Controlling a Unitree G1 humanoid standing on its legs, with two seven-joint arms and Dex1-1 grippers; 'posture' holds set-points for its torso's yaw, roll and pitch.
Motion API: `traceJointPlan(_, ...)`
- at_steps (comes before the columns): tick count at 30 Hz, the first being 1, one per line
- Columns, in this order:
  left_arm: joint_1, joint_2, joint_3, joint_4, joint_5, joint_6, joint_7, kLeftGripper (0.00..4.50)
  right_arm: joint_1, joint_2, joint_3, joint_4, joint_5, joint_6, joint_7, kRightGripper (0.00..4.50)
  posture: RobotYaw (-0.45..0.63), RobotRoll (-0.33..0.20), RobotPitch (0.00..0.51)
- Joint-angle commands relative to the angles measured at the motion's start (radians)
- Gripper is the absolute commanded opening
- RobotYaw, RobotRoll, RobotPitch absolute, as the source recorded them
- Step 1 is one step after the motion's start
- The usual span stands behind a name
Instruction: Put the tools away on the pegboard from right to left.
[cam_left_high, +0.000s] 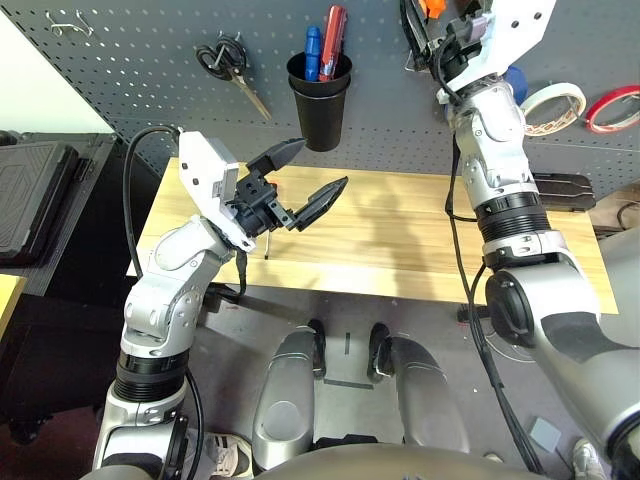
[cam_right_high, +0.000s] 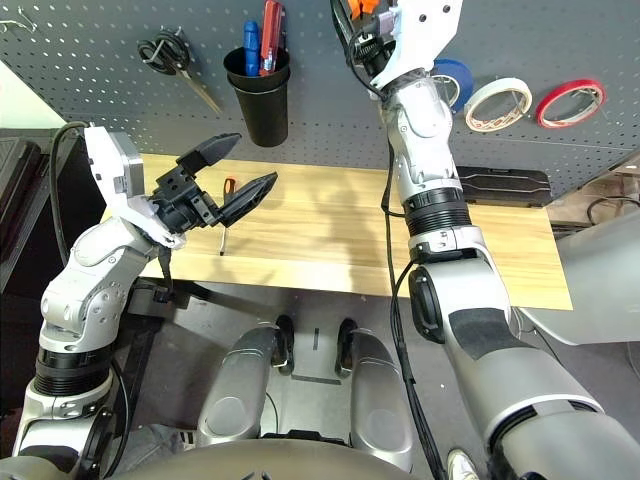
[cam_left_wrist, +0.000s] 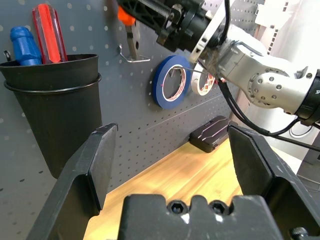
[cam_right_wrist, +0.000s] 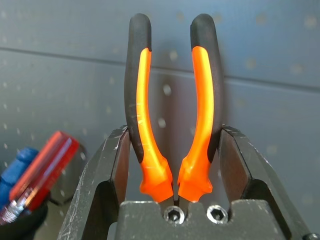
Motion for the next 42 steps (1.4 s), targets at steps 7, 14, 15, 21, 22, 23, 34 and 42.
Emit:
traceJointPlan(7, 0.017, 0.01, -0.01, -0.036, -0.008, 0.019, 0.007, 4.5, -0.007, 0.016, -0.009, 0.031, -0.01, 0.007, -0.039, 2.84, 0.19, 0.0, 0.248)
traceJointPlan(14, 0.017, 0.011, -0.013, -0.034, -0.005, 0.019, 0.005, 4.5, 0.014, 0.024, -0.007, 0.048, -0.022, 0.015, -0.044, 2.84, 0.19, 0.0, 0.249)
traceJointPlan(15, 0.017, 0.012, -0.013, -0.034, -0.005, 0.019, 0.004, 4.5, 0.015, 0.024, -0.008, 0.049, -0.024, 0.014, -0.045, 2.84, 0.19, 0.0, 0.249)
traceJointPlan(21, 0.018, 0.013, -0.018, -0.028, 0.0, 0.015, 0.0, 4.5, 0.022, 0.023, -0.014, 0.05, -0.024, 0.012, -0.049, 4.46, 0.19, 0.0, 0.248)
traceJointPlan(22, 0.017, 0.014, -0.019, -0.027, 0.001, 0.014, -0.001, 4.5, 0.024, 0.023, -0.014, 0.049, -0.025, 0.01, -0.049, 4.46, 0.19, 0.0, 0.246)
traceJointPlan(23, 0.017, 0.014, -0.02, -0.026, 0.001, 0.013, -0.001, 4.5, 0.028, 0.023, -0.013, 0.045, -0.027, 0.004, -0.049, 4.46, 0.19, 0.0, 0.245)
traceJointPlan(34, 0.034, 0.022, -0.017, -0.022, 0.006, 0.002, -0.004, 4.5, 0.139, -0.059, -0.004, -0.176, -0.07, -0.097, -0.04, 4.46, 0.19, 0.0, 0.247)
traceJointPlan(42, 0.045, 0.05, -0.017, 0.067, 0.076, 0.011, 0.027, 4.5, 0.412, -0.159, 0.01, -0.591, 0.038, 0.237, 0.081, 4.46, 0.17, 0.0, 0.232)
